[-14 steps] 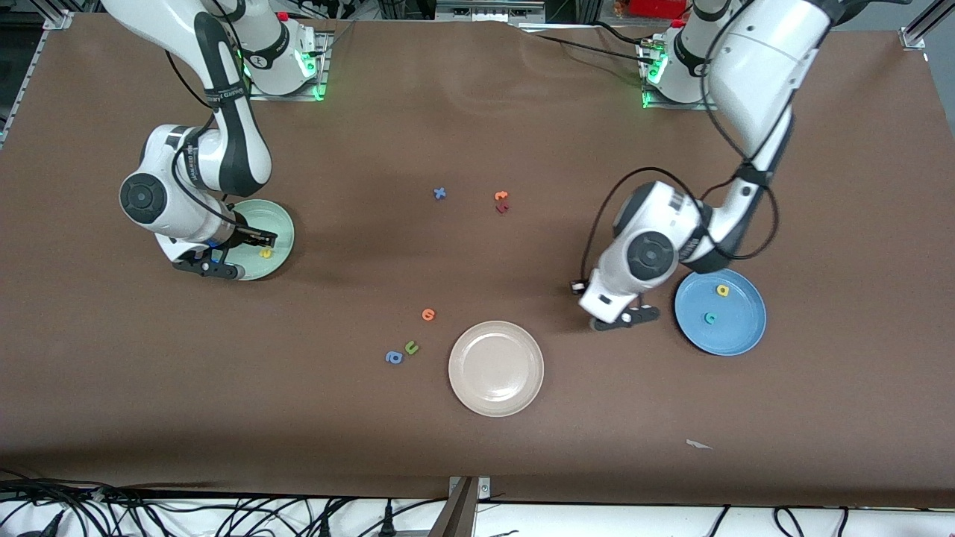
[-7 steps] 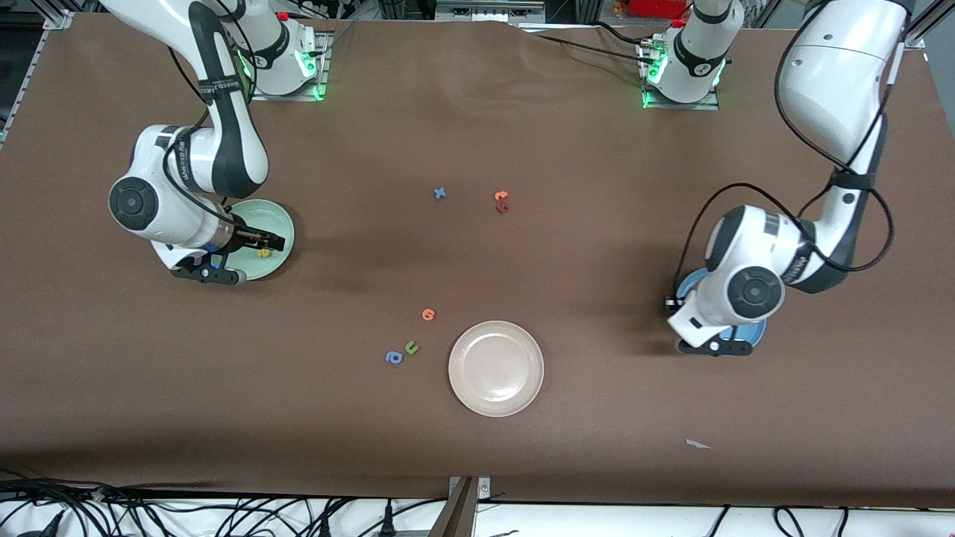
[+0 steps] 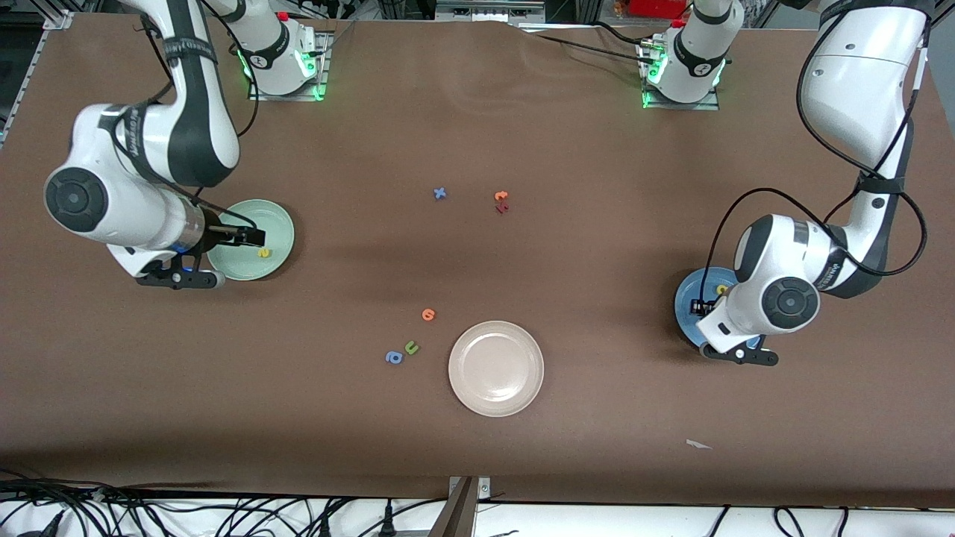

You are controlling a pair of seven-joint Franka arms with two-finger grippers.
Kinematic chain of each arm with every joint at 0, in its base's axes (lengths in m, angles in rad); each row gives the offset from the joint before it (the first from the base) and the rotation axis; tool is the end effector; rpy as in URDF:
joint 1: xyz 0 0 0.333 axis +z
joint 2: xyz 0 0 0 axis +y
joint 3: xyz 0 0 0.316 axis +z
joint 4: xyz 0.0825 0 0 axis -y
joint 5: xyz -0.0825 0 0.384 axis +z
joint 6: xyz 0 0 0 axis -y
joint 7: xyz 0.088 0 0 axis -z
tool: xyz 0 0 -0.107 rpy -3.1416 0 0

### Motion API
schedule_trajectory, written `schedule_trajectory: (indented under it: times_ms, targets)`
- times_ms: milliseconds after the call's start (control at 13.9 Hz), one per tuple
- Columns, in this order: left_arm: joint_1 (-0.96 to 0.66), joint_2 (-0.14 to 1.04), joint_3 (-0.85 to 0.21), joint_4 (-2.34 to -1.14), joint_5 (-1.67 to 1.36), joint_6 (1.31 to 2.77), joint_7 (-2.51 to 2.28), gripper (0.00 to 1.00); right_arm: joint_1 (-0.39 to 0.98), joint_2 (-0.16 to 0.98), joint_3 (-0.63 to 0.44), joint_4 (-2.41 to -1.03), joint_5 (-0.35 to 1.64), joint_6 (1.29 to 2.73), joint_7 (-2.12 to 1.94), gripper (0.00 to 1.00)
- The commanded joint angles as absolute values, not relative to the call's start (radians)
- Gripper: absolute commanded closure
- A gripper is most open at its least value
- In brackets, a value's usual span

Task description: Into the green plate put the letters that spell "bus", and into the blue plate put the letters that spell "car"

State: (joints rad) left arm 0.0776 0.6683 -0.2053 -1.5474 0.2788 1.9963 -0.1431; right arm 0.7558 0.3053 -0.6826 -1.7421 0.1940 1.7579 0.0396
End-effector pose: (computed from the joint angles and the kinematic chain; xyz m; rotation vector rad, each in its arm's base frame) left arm 0.6800 -0.0513 0.2489 -2.9891 0.1432 0.2758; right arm 0.5969 0.0911 0.4153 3.1045 -0.0339 -0.3362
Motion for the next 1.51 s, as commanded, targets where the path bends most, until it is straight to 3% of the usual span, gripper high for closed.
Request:
schedule_trajectory:
  times_ms: [0,289,577,793,1082,1226,1443]
  targets:
    - [0.097,0.657,-0.212,-1.519,0.213,1.971,-0.137,0.0,0.596,0.158,-0.505,-1.717,0.114,1.677,0.035,0.0]
    - [0.147,0.585,-0.225,-1.517,0.178,1.886,-0.094,0.0,0.205,0.034,-0.145,-1.697,0.022,1.634,0.026,0.0]
    - [0.19,0.451,-0.206,-1.56,0.068,1.838,0.077,0.0,-0.009,0.002,0.052,-1.64,-0.038,1.551,0.026,0.0]
    - [0.08,0.277,-0.051,-1.667,0.037,1.825,0.178,0.0,-0.023,-0.018,0.043,-1.629,-0.011,1.549,0.029,0.0]
    - [0.029,0.131,-0.026,-1.66,0.025,1.767,0.052,0.0,-0.02,-0.034,-0.02,-1.638,0.029,1.563,0.04,0.0]
    - [-0.038,0.077,0.035,-1.646,0.021,1.729,0.06,0.0,-0.02,-0.029,-0.029,-1.637,0.035,1.568,0.023,0.0]
    - [-0.043,0.054,0.037,-1.644,0.02,1.686,0.1,0.0,-0.003,-0.035,-0.029,-1.637,0.02,1.559,0.023,0.0]
